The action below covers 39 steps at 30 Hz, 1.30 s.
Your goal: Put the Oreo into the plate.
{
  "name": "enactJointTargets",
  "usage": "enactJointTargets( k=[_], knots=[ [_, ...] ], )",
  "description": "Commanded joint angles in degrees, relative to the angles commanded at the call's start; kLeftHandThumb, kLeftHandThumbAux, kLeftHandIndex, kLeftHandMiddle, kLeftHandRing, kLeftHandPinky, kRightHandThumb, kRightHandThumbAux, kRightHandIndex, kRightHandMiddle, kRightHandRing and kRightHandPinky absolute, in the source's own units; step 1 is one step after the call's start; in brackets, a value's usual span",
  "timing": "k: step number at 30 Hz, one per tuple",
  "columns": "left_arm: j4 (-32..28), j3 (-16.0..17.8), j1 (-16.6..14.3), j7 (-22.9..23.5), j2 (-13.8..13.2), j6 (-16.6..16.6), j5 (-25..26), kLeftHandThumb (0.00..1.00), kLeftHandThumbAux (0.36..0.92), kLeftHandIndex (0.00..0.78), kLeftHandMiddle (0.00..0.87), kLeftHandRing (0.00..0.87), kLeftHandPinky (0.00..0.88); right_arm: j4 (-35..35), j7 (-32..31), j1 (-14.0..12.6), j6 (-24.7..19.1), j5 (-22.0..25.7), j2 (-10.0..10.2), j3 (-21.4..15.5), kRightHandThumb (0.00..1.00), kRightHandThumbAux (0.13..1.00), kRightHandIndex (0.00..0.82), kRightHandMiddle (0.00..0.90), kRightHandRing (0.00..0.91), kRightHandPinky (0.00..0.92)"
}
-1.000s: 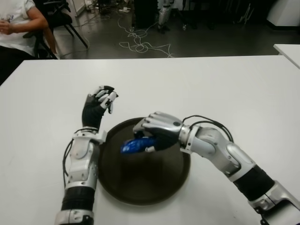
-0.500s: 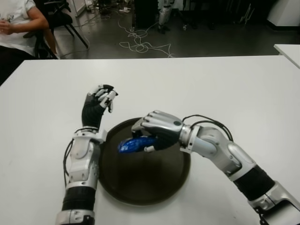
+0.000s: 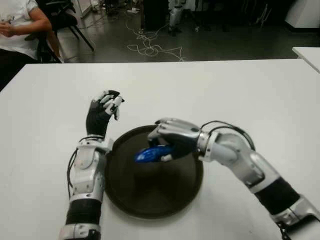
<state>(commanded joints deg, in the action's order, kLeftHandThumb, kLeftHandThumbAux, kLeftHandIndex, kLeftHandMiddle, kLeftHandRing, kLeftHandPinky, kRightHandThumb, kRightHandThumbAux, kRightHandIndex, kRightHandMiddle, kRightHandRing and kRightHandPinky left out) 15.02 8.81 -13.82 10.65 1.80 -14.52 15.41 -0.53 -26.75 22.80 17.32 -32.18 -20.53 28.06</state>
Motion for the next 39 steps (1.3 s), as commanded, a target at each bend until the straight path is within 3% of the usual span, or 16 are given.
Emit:
enactJointTargets(
  k=[9,32,36,39],
  knots=[
    [0.0,-0.2,0.1,0.3,0.0,0.2,0.1,0.855,0.658,0.424,0.537,0.775,0.795,0.9,-0.2,-0.4,-0.8,0.1,-0.1,-0.1,0.0,0.616,0.0,0.0,0.0,0.0],
    [0.1,-0.6,0.1,1.0,-0.5,0.8,0.2,0.855,0.657,0.426,0.541,0.78,0.796,0.7,0.1,-2.0,-1.0,3.4,-1.2,-2.9,0.0,0.53,0.0,0.0,0.0,0.0],
    [0.2,-0.6,0.1,1.0,-0.8,0.8,0.1,0.856,0.657,0.428,0.54,0.779,0.8,4.9,2.1,-2.0,2.6,7.0,-3.3,-7.1,0.0,0.517,0.0,0.0,0.0,0.0],
    [0.2,-0.7,0.1,1.0,-0.9,0.9,-0.1,0.856,0.657,0.427,0.534,0.78,0.807,7.0,4.1,-1.4,3.3,9.9,-3.2,-10.8,0.0,0.514,0.0,0.0,0.0,0.0]
  ],
)
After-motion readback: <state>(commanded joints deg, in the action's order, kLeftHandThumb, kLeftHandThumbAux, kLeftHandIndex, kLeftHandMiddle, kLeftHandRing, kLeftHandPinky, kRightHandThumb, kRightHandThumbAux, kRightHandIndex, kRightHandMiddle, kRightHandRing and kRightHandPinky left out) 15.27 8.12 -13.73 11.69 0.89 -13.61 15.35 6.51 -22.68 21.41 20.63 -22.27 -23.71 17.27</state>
